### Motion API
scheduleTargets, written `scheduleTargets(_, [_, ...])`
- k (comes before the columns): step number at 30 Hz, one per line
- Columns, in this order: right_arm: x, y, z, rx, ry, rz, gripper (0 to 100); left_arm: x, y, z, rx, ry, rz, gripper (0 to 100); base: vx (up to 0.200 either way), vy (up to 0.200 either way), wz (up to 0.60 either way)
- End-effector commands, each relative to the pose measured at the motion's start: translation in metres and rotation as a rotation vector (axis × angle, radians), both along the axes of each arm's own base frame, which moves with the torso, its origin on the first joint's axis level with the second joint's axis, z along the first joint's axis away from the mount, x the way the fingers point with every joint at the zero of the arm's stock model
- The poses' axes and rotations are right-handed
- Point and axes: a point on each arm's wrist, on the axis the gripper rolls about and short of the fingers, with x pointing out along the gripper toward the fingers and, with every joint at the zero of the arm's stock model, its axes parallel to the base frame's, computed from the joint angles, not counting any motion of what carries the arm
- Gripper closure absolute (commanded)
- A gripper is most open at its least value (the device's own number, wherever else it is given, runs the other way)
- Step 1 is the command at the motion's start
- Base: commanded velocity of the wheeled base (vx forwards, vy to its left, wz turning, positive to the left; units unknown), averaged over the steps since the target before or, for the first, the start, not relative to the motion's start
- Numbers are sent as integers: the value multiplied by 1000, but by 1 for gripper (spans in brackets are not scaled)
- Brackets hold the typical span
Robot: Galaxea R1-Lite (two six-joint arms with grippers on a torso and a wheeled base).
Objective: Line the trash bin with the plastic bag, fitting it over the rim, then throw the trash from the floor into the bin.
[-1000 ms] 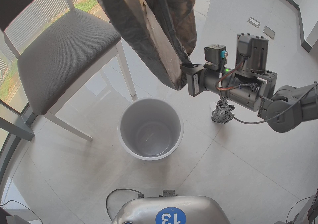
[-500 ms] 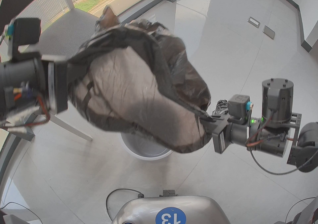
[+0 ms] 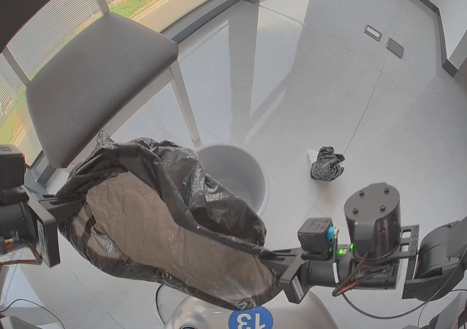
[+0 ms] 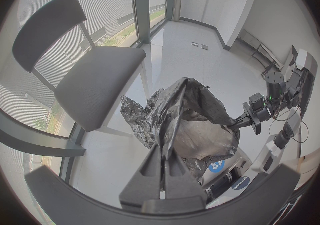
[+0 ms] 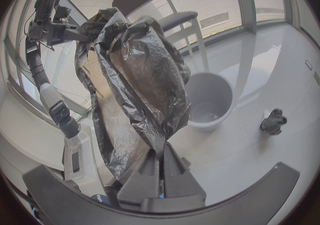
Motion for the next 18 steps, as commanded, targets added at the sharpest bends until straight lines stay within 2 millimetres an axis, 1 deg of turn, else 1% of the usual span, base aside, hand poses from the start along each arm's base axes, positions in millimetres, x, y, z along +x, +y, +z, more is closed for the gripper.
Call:
scheduleTargets(1, [-10, 3, -26, -63, 87, 18, 100, 0, -1, -12, 16, 35, -10, 100, 0, 0, 0])
scheduleTargets(5, [-7, -2, -31, -73, 103, -7, 100, 10, -14, -20, -29, 73, -11, 100, 0, 0, 0])
scheduleTargets(7, [-3, -8, -35, -83, 115, -30, 100, 15, -21, -24, -37, 83, -4, 100, 0, 0, 0])
scheduleTargets(10, [8, -16, -46, -108, 146, -72, 100, 28, -35, -31, -54, 105, 1, 100, 0, 0, 0])
scheduleTargets(11, [8, -16, -46, -108, 146, -72, 100, 28, -35, -31, -54, 105, 1, 100, 0, 0, 0])
scheduleTargets(12, [19, -20, -54, -110, 152, -115, 100, 38, -47, -35, -88, 125, -5, 100, 0, 0, 0])
scheduleTargets(13, [22, -21, -56, -109, 153, -124, 100, 40, -49, -36, -92, 127, -6, 100, 0, 0, 0])
scheduleTargets(14, [30, -24, -61, -99, 149, -150, 100, 47, -56, -38, -100, 129, -10, 100, 0, 0, 0])
scheduleTargets(15, [32, -25, -62, -97, 147, -158, 100, 49, -59, -39, -99, 131, -11, 100, 0, 0, 0])
scheduleTargets(16, [38, -29, -64, -85, 141, -181, 100, 55, -66, -43, -100, 134, -10, 100, 0, 0, 0])
scheduleTargets(18, [43, -33, -66, -69, 139, -193, 100, 64, -76, -48, -101, 140, -4, 100, 0, 0, 0])
